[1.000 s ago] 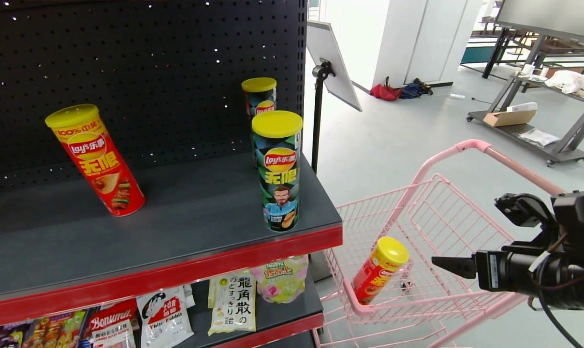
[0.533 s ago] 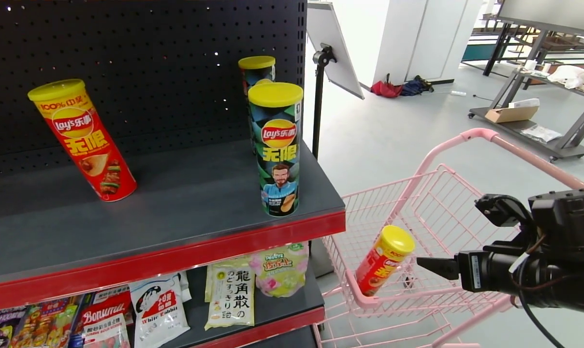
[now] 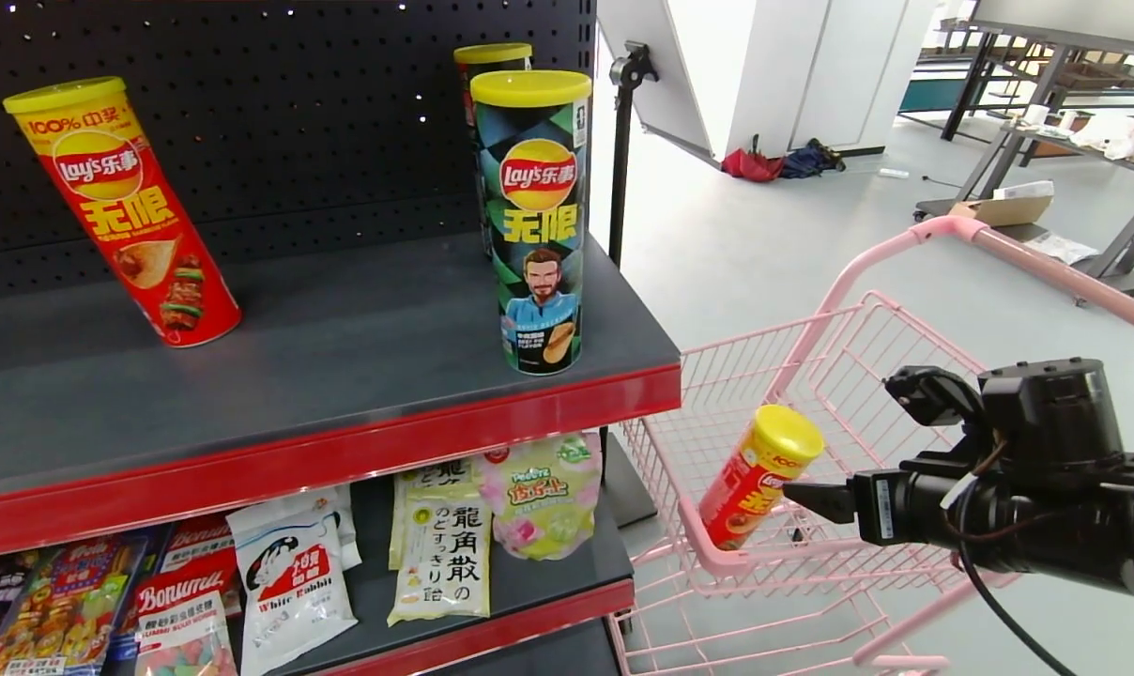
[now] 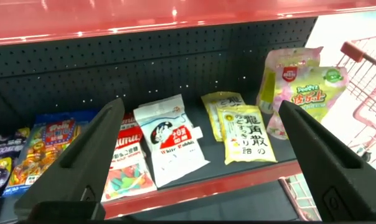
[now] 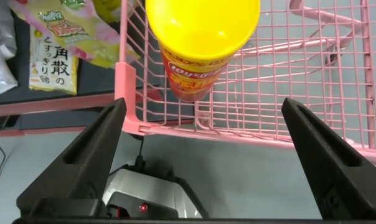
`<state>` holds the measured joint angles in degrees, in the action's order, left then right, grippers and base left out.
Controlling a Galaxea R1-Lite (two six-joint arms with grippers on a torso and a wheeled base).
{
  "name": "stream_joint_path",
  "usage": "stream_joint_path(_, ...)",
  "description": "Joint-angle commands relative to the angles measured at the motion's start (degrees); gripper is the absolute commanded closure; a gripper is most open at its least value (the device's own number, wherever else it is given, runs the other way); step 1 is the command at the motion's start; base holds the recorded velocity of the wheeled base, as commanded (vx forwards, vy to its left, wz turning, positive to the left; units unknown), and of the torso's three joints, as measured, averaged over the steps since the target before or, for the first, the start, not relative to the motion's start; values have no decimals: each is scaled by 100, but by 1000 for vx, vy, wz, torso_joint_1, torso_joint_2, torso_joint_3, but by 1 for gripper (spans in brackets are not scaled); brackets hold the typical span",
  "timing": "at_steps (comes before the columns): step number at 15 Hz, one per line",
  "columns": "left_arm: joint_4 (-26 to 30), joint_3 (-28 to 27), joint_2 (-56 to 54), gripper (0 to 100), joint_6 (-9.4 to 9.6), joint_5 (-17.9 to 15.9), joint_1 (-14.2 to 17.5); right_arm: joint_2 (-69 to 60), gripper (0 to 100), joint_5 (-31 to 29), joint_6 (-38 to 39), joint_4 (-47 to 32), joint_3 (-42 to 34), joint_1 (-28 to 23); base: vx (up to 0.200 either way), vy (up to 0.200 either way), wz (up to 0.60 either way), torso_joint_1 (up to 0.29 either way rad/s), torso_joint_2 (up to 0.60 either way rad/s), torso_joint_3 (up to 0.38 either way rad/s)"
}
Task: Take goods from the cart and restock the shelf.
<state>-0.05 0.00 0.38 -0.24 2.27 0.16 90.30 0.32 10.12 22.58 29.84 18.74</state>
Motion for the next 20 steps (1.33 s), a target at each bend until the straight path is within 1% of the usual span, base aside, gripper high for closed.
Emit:
stream_joint_path(1, -4, 0, -3, 0, -2, 2, 2, 32, 0, -5, 25, 1, 39, 34, 0, 0, 0, -17, 71, 32)
stream_joint_path(4, -4, 0, -3, 0, -2, 2, 2, 225, 0, 3, 192, 63, 57, 86, 0, 0, 0, 0, 0, 0)
stream_joint_path(6, -4, 0, -3, 0, -2, 2, 2, 638, 0, 3, 333, 695, 48, 157, 0, 0, 0, 0, 0, 0)
stream_joint_path(8, -4, 0, -3, 0, -2, 2, 2, 999, 0, -5, 315, 1328, 13, 165, 0, 0, 0, 0, 0, 0)
stream_joint_path(9, -4, 0, -3, 0, -2, 2, 2, 1104, 0, -14, 315, 1442, 30, 227, 0, 0, 0, 0, 0, 0)
stream_joint_path(12, -13, 0, -3, 0, -2, 2, 2, 1280, 0, -40, 333, 1469, 83, 271, 0, 0, 0, 0, 0, 0)
stream_joint_path(16, -13, 0, -3, 0, 7, 11, 2, 1517, 0, -40, 350, 1759, 145, 271, 0, 0, 0, 0, 0, 0)
stream_joint_path(20, -13, 0, -3, 0, 7, 19, 2, 1684, 0, -14, 324, 1838, 162, 280, 0, 0, 0, 0, 0, 0)
